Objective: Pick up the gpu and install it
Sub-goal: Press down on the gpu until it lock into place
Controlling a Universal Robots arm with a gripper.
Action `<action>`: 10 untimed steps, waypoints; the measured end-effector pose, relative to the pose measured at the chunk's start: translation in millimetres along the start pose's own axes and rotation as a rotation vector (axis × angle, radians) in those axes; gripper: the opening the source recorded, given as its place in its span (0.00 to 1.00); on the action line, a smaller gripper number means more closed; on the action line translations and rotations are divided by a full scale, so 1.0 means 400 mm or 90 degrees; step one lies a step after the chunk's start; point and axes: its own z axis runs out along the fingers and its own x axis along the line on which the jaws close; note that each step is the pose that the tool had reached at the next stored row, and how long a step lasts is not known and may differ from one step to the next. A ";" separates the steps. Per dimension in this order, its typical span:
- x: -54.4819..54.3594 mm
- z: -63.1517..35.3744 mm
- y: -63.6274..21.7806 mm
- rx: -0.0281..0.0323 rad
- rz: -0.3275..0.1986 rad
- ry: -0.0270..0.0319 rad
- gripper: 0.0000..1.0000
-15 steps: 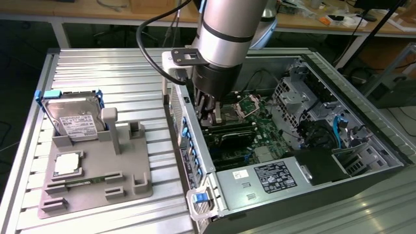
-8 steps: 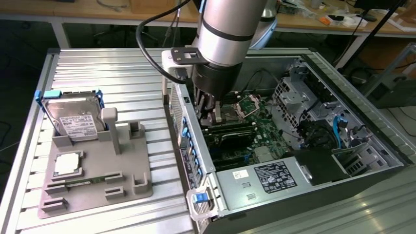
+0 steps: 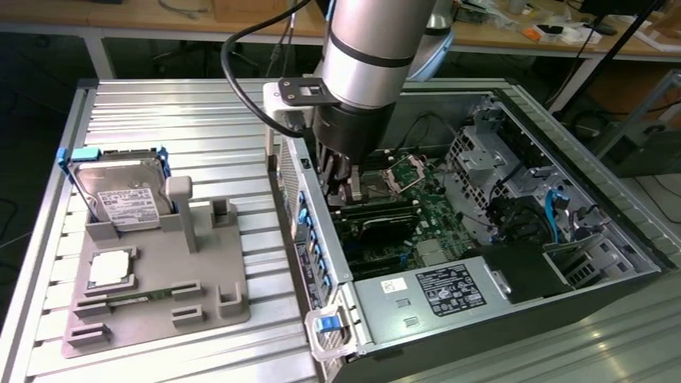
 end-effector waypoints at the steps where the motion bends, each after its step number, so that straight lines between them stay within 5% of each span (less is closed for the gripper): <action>1: 0.000 0.000 0.000 0.0000 0.000 0.0000 0.11; 10: 0.000 0.004 0.002 -0.0013 0.000 0.0001 0.11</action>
